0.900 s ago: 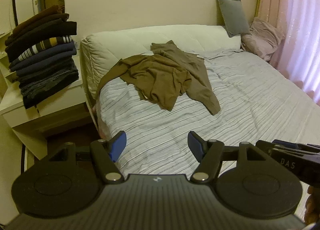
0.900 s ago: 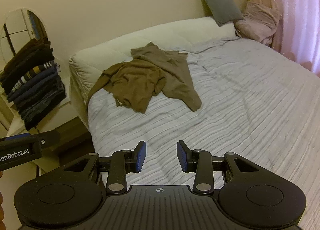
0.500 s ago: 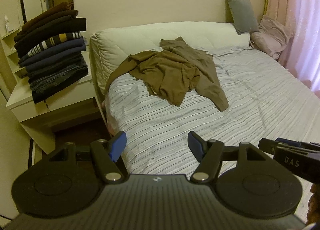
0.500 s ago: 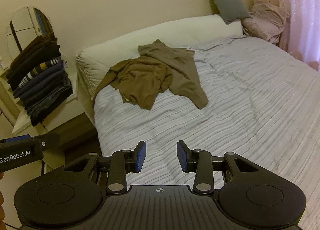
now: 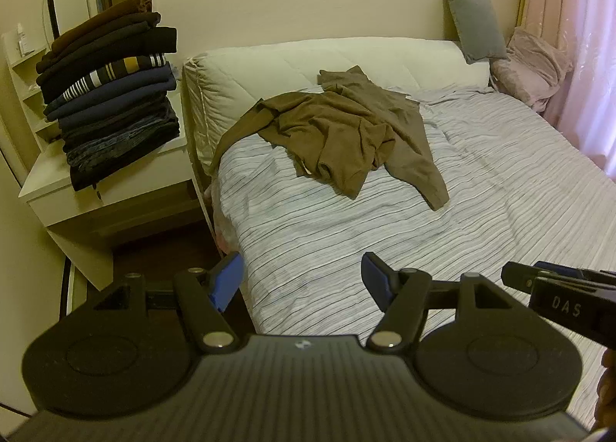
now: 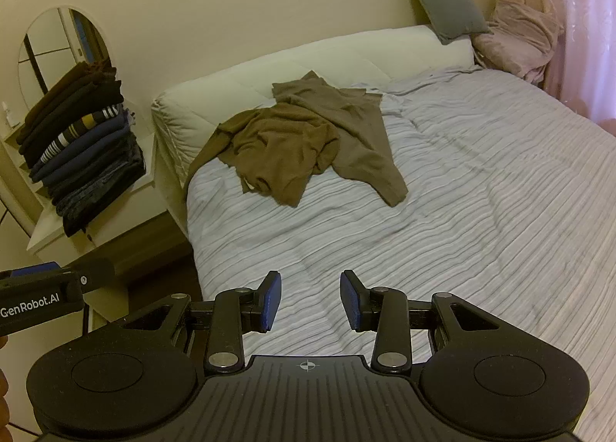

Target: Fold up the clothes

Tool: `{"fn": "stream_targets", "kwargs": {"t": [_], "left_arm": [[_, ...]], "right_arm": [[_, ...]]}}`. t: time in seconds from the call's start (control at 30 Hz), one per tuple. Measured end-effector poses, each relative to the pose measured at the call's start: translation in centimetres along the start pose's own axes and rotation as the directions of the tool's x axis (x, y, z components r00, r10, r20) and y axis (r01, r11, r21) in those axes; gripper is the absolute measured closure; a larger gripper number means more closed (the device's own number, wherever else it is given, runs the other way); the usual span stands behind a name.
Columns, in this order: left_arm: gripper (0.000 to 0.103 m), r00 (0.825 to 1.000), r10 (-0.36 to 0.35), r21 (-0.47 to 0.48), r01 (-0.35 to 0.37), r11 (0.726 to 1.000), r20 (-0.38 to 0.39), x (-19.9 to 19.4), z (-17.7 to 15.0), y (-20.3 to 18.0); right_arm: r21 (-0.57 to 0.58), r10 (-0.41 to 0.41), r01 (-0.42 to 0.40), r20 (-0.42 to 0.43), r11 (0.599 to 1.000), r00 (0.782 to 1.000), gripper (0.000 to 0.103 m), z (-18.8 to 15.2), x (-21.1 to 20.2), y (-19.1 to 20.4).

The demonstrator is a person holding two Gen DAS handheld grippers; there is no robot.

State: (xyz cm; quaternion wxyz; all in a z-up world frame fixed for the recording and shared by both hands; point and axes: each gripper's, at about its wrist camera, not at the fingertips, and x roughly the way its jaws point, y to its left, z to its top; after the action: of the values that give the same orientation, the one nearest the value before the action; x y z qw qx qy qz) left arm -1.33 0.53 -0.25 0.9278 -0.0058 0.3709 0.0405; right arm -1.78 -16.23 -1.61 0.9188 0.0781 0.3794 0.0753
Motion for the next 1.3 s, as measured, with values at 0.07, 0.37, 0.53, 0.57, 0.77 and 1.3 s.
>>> {"fn": "stream_targets", "kwargs": {"t": [0.07,0.37,0.53,0.57,0.77,1.3], "left_arm": [[0.039,1.000,0.000,0.000,0.000,1.000,-0.002,0.0,0.0,0.0],[0.039,1.000,-0.005,0.000,0.005,1.000,-0.003,0.3,-0.2,-0.2],[0.039,1.000,-0.013,0.006,0.013,1.000,-0.008,0.7,0.0,-0.3],[0.039,1.000,-0.014,0.008,0.014,1.000,-0.009,0.8,0.0,-0.3],[0.039,1.000,-0.019,0.015,0.019,1.000,-0.012,1.2,0.3,-0.5],[0.039,1.000,-0.023,0.035,0.024,0.999,-0.018,2.0,0.9,-1.1]], "right_arm": [[0.003,-0.002,0.002,0.000,1.000,1.000,0.065,-0.2,0.0,0.3],[0.002,-0.001,0.001,-0.009,1.000,1.000,0.065,0.5,0.4,0.0],[0.006,-0.004,0.004,-0.010,1.000,1.000,0.065,0.6,0.7,-0.2],[0.006,-0.004,0.004,-0.011,1.000,1.000,0.065,0.6,0.8,-0.3],[0.004,0.003,-0.003,-0.012,1.000,1.000,0.065,0.8,1.0,-1.7],[0.007,0.012,-0.011,-0.014,1.000,1.000,0.065,1.1,1.3,-3.0]]}}
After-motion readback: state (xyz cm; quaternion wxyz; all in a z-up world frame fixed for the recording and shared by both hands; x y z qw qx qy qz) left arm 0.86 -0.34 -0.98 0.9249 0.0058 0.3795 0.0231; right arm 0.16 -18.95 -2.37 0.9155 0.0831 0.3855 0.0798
